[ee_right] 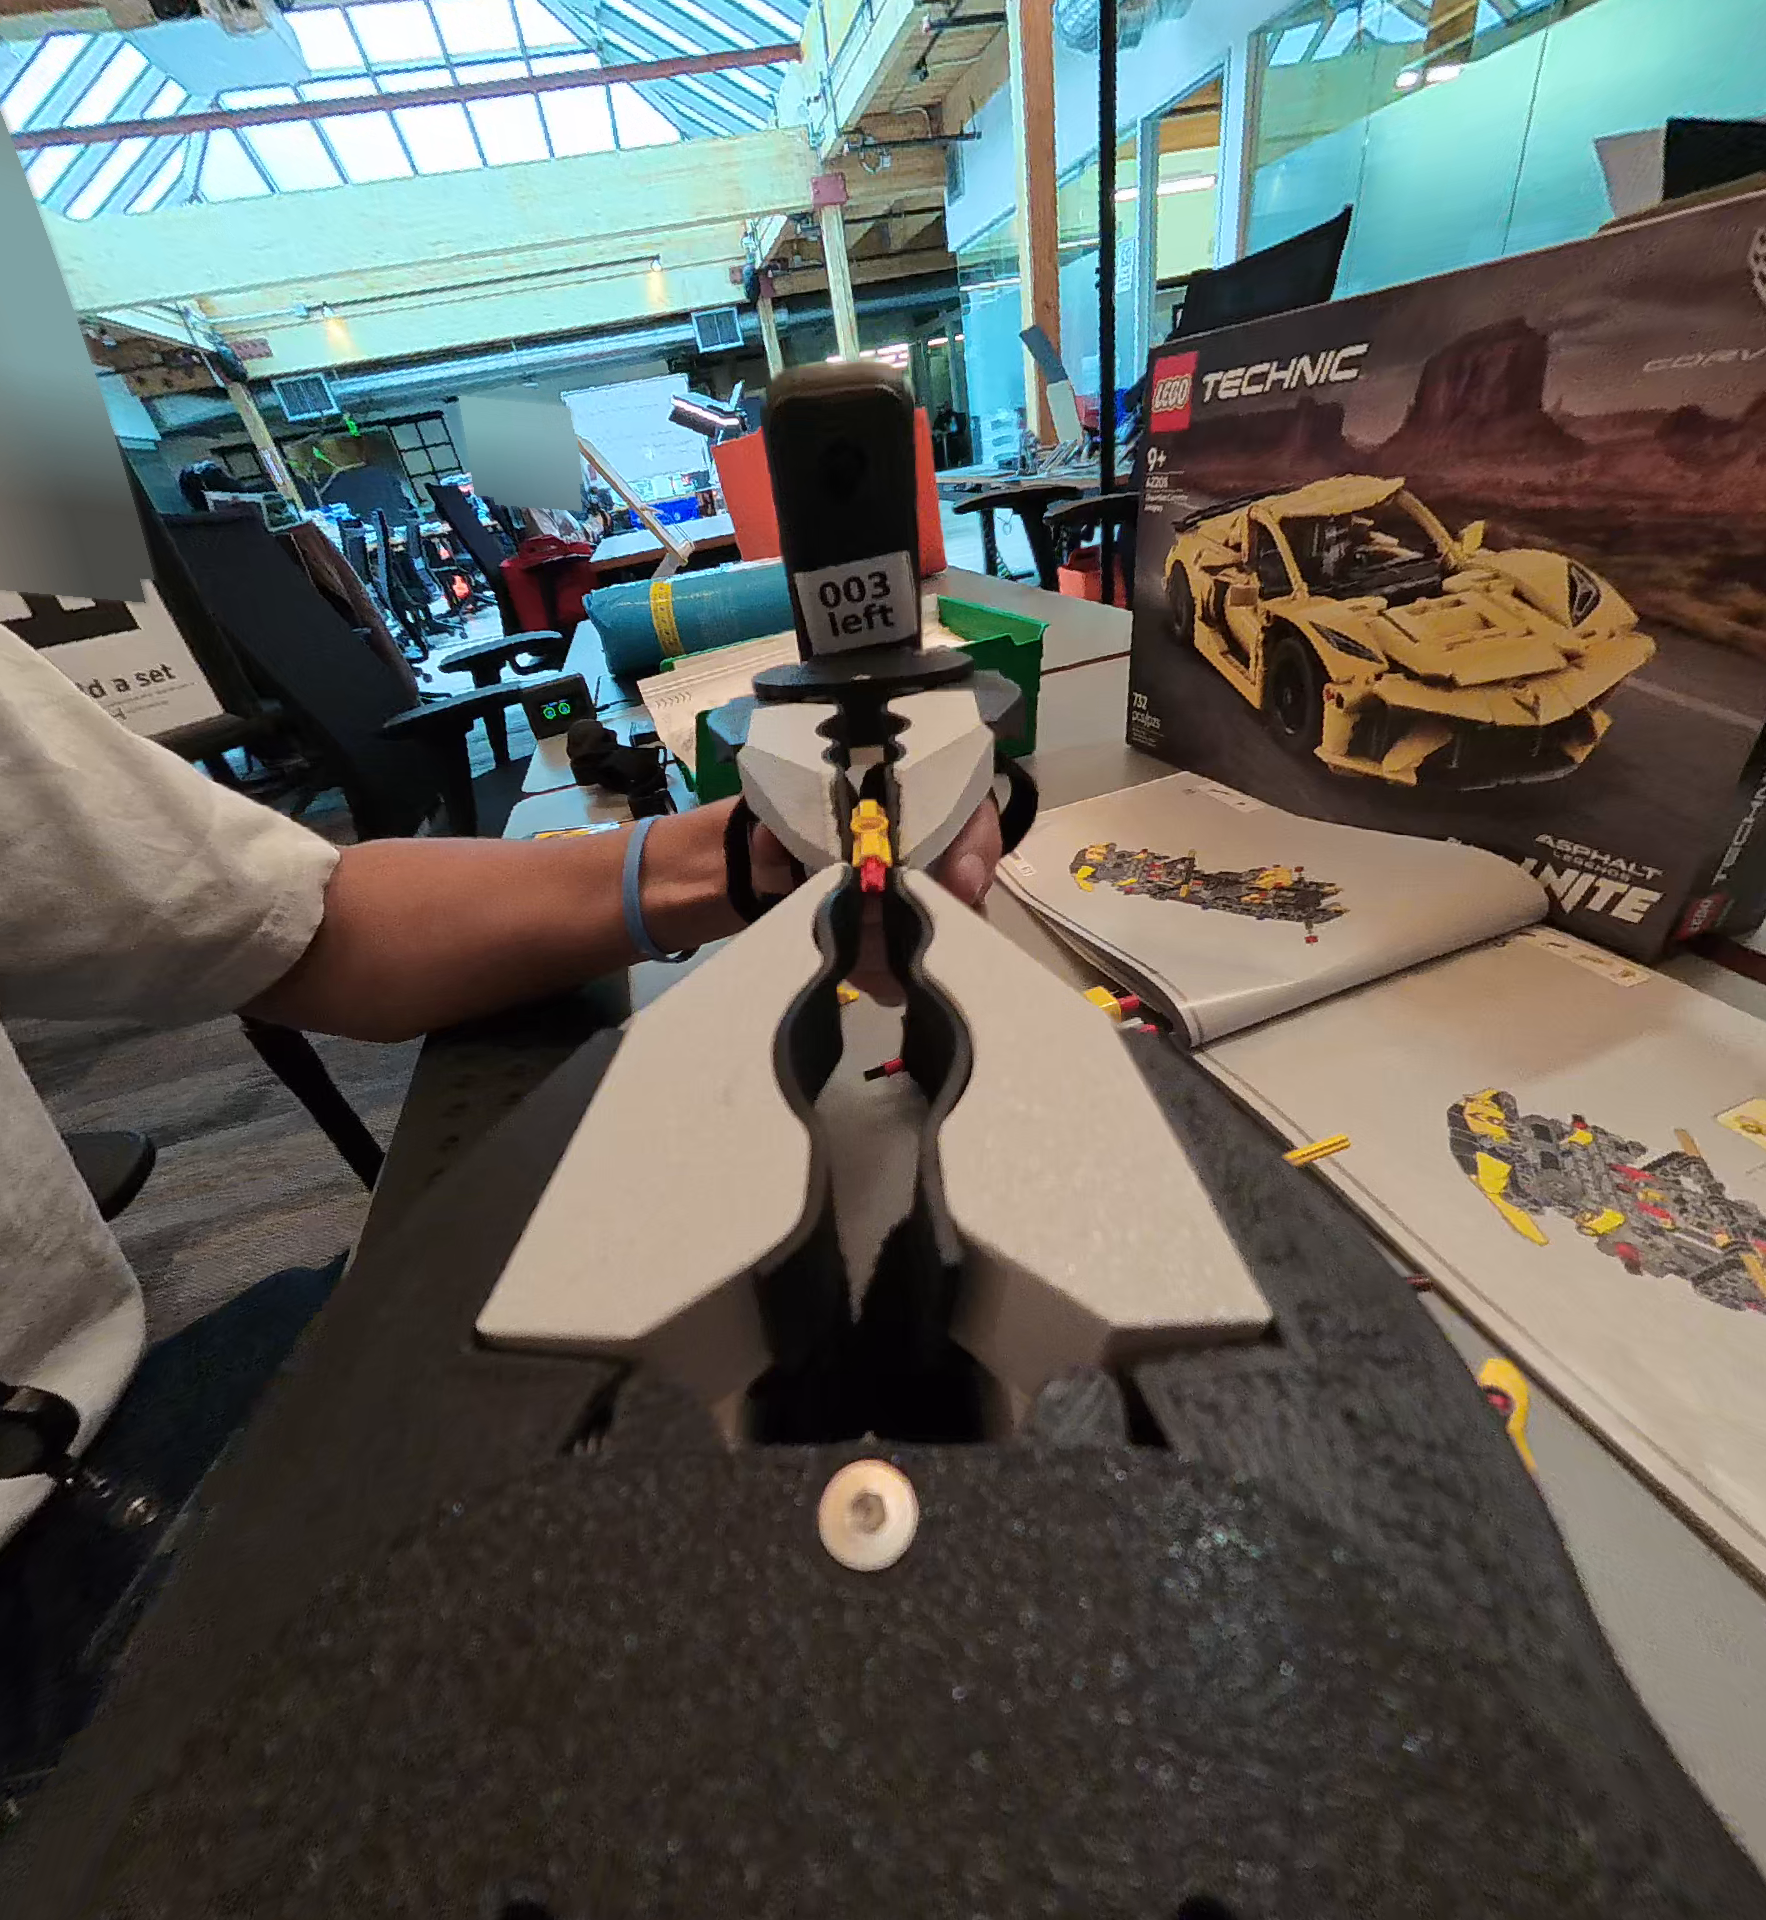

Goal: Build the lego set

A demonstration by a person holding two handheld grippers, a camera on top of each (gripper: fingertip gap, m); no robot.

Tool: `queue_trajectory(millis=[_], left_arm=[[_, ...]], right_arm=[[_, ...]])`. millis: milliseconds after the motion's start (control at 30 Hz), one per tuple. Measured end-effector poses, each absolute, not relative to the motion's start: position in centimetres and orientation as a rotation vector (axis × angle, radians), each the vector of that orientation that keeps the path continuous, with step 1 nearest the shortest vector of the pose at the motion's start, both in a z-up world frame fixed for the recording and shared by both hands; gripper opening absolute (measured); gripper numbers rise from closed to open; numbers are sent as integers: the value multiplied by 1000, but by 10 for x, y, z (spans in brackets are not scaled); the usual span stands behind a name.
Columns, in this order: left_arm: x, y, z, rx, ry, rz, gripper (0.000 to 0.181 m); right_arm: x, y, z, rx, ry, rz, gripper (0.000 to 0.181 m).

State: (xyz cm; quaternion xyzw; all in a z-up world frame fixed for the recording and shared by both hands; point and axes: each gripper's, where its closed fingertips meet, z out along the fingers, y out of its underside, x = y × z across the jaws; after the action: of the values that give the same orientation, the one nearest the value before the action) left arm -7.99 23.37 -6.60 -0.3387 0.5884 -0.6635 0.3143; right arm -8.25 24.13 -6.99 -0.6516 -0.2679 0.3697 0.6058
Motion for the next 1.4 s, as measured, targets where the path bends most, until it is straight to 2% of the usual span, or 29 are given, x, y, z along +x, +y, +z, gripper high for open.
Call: queue_trajectory(millis=[133,267,633,800,900,1167,1400], left_arm=[[-81,238,-70,-916,1565,-1747,7],[-81,240,-70,-925,1559,-1763,7],[-77,238,-77,-938,1564,-1773,8],[-77,238,-76,-937,1553,-1780,7],[-76,239,-77,-940,1563,-1764,7],[-79,242,-73,-939,1543,-1767,7],[-78,240,-76,-942,1562,-1759,7]], right_arm=[[-84,245,-74,-1481,-589,891,4],[-86,244,-73,-1470,-578,967,13],[-76,241,-72,-1419,-527,974,0],[-70,246,-75,-1438,-519,896,4],[-72,245,-76,-1440,-530,896,0],[-75,243,-79,-1446,-555,899,8],[-75,244,-78,-1442,-558,868,4]])
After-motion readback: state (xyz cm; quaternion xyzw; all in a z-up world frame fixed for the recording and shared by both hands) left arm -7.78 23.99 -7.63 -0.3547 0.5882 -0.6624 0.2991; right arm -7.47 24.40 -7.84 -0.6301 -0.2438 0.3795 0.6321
